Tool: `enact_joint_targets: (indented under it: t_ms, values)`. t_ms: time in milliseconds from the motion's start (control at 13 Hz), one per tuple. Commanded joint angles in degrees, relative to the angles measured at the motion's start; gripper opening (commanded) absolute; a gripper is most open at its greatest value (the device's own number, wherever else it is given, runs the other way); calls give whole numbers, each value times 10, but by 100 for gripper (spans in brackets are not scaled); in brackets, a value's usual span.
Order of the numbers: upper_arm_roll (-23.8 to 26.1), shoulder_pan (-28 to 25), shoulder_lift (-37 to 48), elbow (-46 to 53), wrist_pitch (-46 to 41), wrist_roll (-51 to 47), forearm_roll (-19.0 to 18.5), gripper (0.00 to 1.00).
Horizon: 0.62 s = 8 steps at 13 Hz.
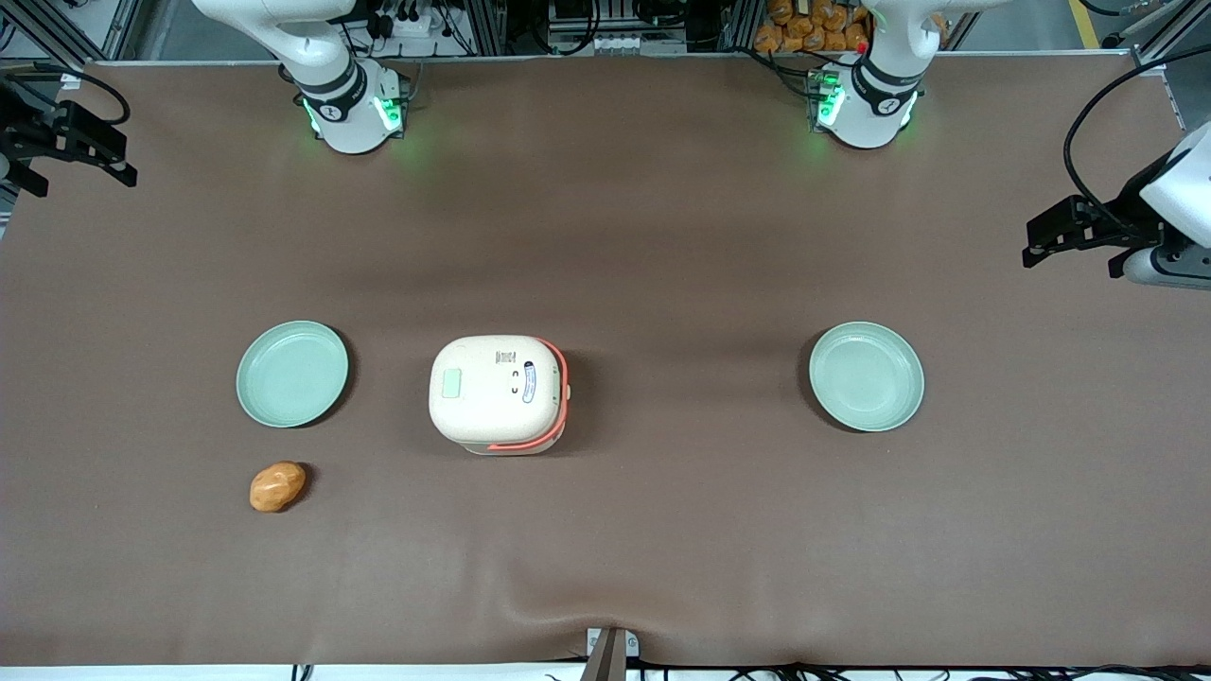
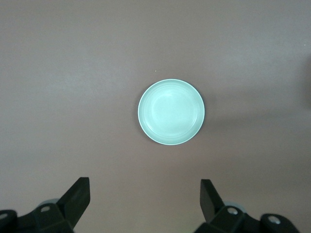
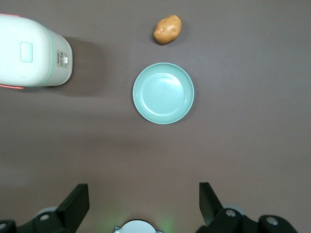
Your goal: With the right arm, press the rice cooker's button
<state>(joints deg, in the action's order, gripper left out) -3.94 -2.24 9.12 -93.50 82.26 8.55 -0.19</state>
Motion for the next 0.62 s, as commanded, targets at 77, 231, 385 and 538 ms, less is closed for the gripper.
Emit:
enact_joint_targets:
  t_ms: [77,231,385,538]
  values:
    - [3,0,-2,7,-3,-2,-3,100]
    - [2,0,-4,9,-3,-3,-3,100]
    - [2,0,-9,10,-3,-3,-3,100]
    - [3,-1,-10,11,-3,-3,-4,100]
